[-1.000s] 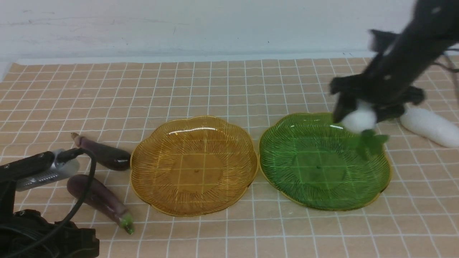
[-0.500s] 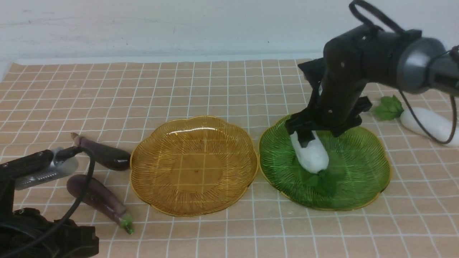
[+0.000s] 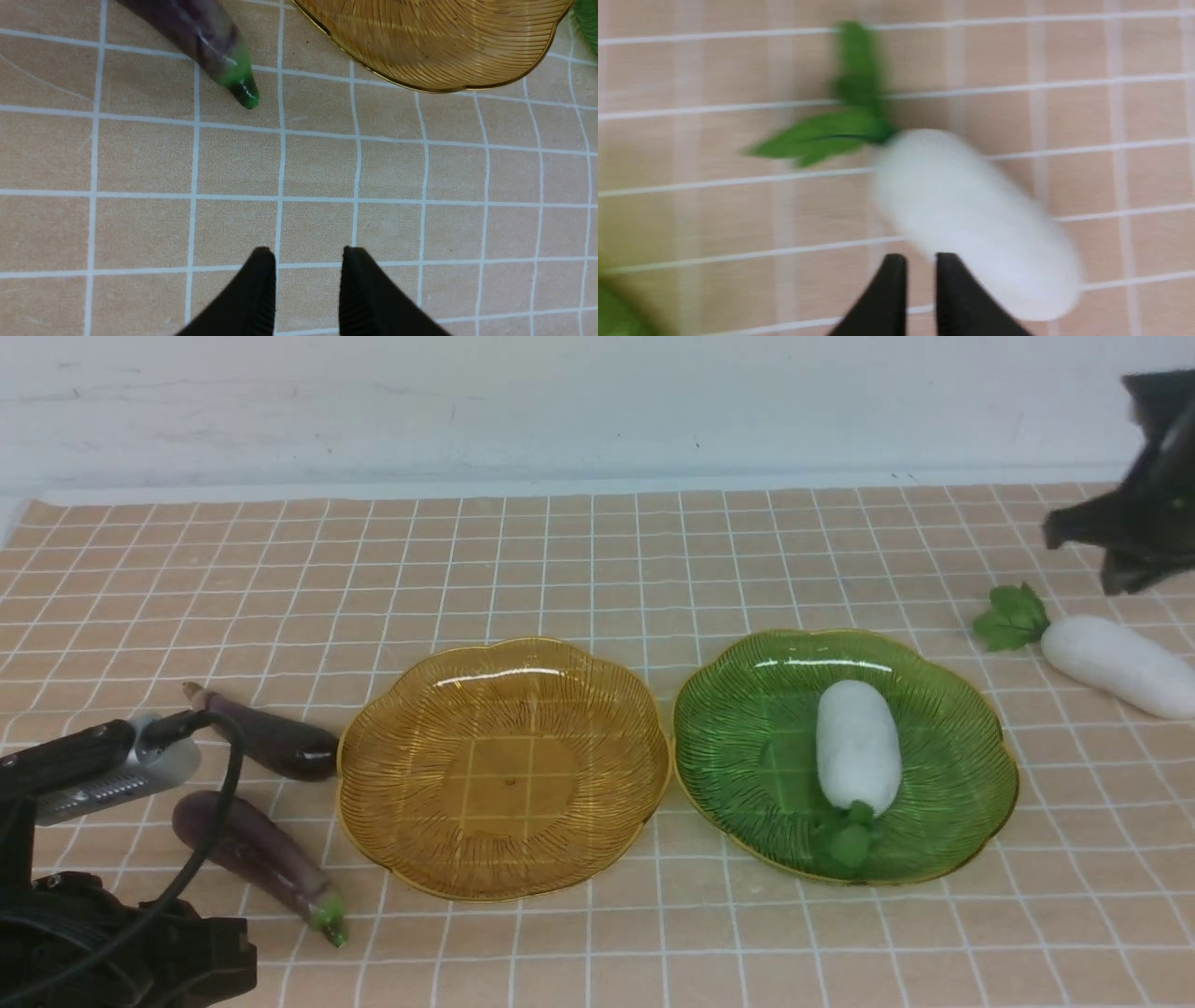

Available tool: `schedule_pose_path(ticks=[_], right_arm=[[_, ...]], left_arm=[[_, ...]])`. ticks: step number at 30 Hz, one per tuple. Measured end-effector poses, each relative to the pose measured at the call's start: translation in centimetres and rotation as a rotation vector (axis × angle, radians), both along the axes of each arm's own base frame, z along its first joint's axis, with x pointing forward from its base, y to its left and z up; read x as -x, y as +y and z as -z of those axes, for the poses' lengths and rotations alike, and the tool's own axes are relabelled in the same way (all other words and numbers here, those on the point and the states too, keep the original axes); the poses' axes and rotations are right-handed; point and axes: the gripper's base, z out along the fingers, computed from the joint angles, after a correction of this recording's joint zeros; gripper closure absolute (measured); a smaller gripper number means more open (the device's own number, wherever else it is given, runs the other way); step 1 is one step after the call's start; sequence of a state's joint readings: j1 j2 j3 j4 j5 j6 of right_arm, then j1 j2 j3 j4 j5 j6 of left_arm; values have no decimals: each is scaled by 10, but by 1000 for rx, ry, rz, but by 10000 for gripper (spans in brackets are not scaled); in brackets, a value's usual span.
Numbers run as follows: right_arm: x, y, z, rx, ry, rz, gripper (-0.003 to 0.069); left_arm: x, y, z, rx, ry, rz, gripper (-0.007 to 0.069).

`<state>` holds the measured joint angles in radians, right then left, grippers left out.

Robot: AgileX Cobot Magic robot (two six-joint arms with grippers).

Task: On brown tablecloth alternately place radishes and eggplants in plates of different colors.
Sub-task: 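Place the white radish on the plate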

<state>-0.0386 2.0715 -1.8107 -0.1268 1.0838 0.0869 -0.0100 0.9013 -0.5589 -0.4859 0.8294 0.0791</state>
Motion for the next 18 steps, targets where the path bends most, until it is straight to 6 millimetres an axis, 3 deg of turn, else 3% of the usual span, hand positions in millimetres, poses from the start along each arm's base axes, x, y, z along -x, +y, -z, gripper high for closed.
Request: schedule_pose_path(ticks=[2, 9, 13, 18], right_arm=[[-1, -11, 8, 9, 21, 6, 513], [-13, -17, 45, 103, 86, -202, 57], [-18, -20, 63, 156, 118, -266, -20], [-21, -24, 88, 201, 180, -292, -27]], left_arm=[[0, 0, 0, 0, 0, 0, 439], [0, 0, 0, 0, -1, -1, 439], [0, 0, 0, 0, -1, -1, 439], [0, 0, 0, 0, -1, -1, 439]])
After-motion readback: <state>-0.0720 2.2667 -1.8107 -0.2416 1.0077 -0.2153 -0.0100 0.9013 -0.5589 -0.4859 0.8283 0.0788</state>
